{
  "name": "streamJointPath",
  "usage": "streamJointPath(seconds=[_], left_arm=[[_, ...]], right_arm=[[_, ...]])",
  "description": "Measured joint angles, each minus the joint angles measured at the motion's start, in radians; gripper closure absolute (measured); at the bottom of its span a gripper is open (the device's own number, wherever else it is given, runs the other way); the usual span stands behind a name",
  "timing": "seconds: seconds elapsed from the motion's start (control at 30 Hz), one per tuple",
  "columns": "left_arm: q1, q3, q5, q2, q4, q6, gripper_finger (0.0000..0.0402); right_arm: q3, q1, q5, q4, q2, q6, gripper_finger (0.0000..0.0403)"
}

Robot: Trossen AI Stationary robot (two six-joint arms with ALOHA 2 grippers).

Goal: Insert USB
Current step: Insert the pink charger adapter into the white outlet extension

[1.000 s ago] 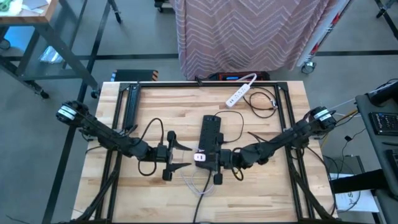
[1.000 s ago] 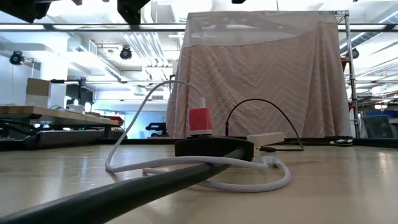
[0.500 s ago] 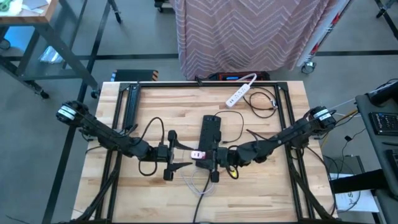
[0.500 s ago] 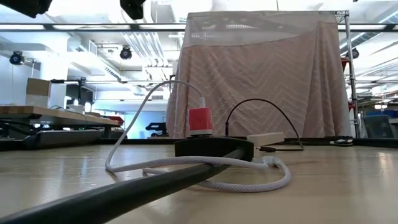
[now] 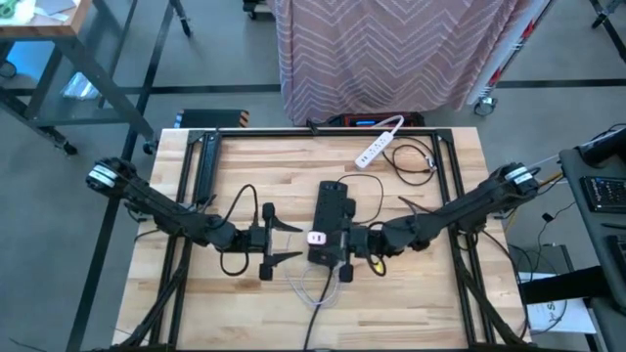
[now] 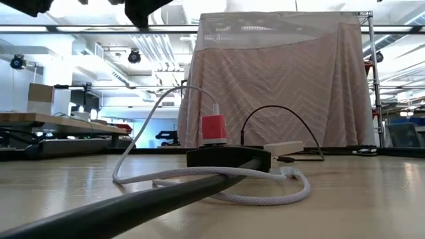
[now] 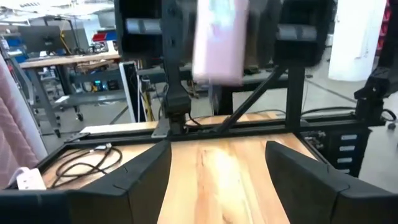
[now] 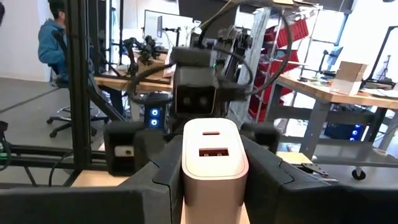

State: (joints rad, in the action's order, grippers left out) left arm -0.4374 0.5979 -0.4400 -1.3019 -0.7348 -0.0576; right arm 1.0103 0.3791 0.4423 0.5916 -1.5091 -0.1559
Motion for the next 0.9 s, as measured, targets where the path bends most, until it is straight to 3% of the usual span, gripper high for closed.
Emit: streamJointPath(seconds=[0.43,0.7,0.9], left_arm=[[0.000,-0.003,0.001,0.001,0.022,0.035,0.0154],[0.000,-0.003,0.004,0.001,0.030,0.041,0.0161],[0.000,-0.004,0.004,0.002,0.051,0.041,0.0167]], right_arm=[[-0.028,-0.105,-0.009,-0.303,0.184,0.082,0.0303],[-0.085,-0.239,-0.217,-0.349,0.254,0.086,0.0303],[-0.134,-0.276,-0.283,-0.347,0.281,0.078,0.0303]])
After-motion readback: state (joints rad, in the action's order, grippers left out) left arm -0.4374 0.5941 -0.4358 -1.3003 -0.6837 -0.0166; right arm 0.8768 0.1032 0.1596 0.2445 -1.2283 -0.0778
